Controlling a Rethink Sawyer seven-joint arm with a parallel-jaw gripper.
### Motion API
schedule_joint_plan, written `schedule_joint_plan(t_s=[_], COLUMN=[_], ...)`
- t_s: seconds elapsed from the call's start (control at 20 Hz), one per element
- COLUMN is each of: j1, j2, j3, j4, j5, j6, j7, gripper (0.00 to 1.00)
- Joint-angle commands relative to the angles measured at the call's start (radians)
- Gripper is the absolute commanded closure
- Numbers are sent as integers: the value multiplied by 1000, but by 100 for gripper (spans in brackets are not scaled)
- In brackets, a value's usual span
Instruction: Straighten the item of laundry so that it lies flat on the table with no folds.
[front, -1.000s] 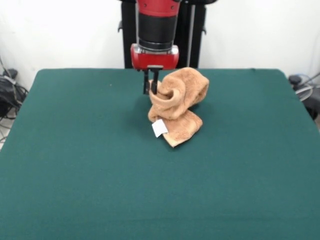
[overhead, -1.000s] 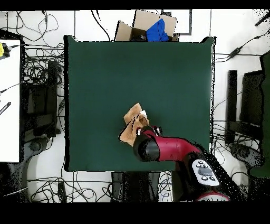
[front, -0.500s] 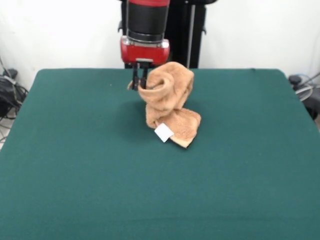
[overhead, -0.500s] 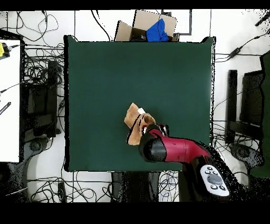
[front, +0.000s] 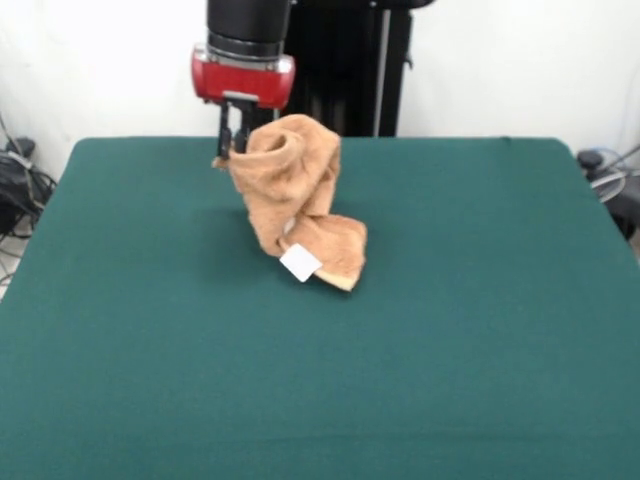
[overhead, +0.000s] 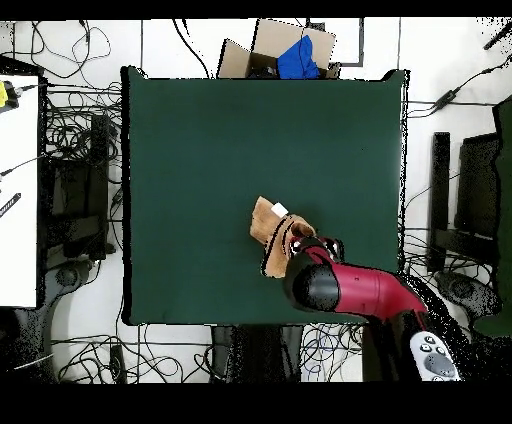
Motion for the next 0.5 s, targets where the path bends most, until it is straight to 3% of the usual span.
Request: schedule_joint_plan(t_s=[0.05,0.5], j1=[-29,-46], j2=[-63,-79], j3=[102,98], j4=[70,91], j5=[-12,-32], j6=[98,82], j7=[30,33], gripper=[100,100])
